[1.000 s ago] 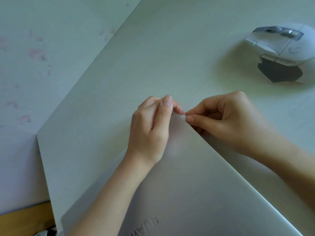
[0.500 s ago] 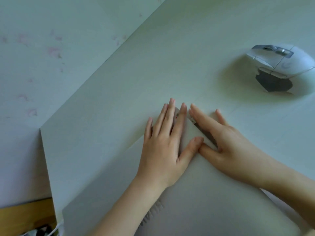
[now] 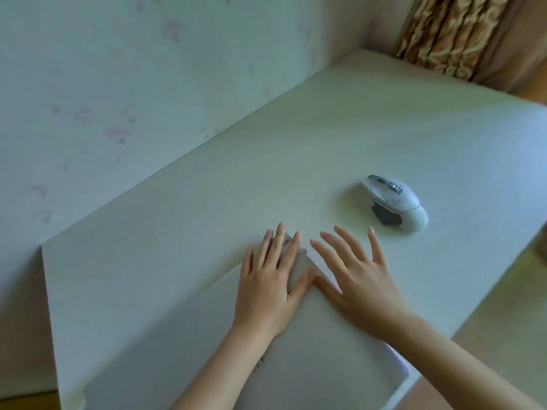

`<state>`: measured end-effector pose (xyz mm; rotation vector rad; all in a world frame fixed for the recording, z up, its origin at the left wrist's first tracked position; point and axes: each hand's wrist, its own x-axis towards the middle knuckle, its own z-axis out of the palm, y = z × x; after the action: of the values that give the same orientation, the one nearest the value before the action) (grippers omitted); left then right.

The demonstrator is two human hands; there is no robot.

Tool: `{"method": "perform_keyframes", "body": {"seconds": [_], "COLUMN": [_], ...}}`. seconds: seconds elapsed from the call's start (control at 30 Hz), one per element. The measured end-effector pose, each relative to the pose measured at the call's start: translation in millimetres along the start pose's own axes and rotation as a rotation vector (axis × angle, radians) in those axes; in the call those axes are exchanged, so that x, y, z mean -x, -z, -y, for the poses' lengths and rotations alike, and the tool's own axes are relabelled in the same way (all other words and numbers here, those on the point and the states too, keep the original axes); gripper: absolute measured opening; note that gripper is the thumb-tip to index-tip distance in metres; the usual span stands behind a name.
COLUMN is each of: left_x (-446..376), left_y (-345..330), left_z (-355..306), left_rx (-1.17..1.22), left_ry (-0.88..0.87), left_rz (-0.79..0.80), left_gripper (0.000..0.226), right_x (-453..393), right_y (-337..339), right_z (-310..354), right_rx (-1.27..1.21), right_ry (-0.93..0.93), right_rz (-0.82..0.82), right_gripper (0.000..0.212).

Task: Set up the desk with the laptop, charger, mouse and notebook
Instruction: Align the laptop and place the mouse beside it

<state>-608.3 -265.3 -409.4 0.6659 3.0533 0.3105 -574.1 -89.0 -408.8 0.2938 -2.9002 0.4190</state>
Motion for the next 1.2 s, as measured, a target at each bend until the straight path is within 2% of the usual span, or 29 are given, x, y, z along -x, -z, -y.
{"method": "perform_keyframes", "body": {"seconds": [0.07,0.17,0.27,0.33,0.5,0.6,0.67,0.7,0.8,0.9,1.03,1.2], "left_x": [2,1,-1,-2,-2,-4,-5,-5,-7,-12,-17,-22], "left_y": [-4,-11,-13,-11,-16,-14,-11,-7,14,33,39,39], "left_z": [-7,-16,-18,-18,-18,-26,-42,-54,-93,-121,-138,-139], "left_rx": [0.007,0.031,0.038,0.039,0.015,0.0,0.026,0.051,0.101,0.049,-0.049,-0.137], "left_ry": [0.06,0.123,0.146,0.148,0.161,0.232,0.264,0.253,0.14,-0.009,-0.12,-0.104], "left_rz": [0.0,-0.035,-0.055,-0.057,-0.077,-0.099,-0.172,-0.224,-0.347,-0.372,-0.35,-0.349], "left_gripper": [0.066,0.062,0.061,0.06,0.061,0.062,0.061,0.059,0.056,0.054,0.054,0.052], "right_x": [-5,-20,-36,-46,-62,-60,-56,-55,-54,-52,-48,-44], "right_y": [9,20,23,21,12,13,16,20,50,76,89,80], "right_z": [-22,-57,-82,-93,-105,-99,-94,-90,-74,-65,-63,-67], "right_rx": [0.136,0.262,0.252,0.199,0.123,0.034,-0.176,-0.386,-1.235,-1.817,-2.207,-2.304], "right_ry": [-0.011,-0.125,-0.257,-0.298,-0.229,-0.172,-0.207,-0.247,-0.444,-0.599,-0.709,-0.681], "right_rz": [-0.055,-0.07,-0.004,0.027,-0.082,-0.121,-0.127,-0.126,-0.062,0.125,0.376,0.434], "right_gripper": [0.045,0.054,0.063,0.059,0.041,0.037,0.037,0.036,0.03,0.033,0.043,0.049]}}
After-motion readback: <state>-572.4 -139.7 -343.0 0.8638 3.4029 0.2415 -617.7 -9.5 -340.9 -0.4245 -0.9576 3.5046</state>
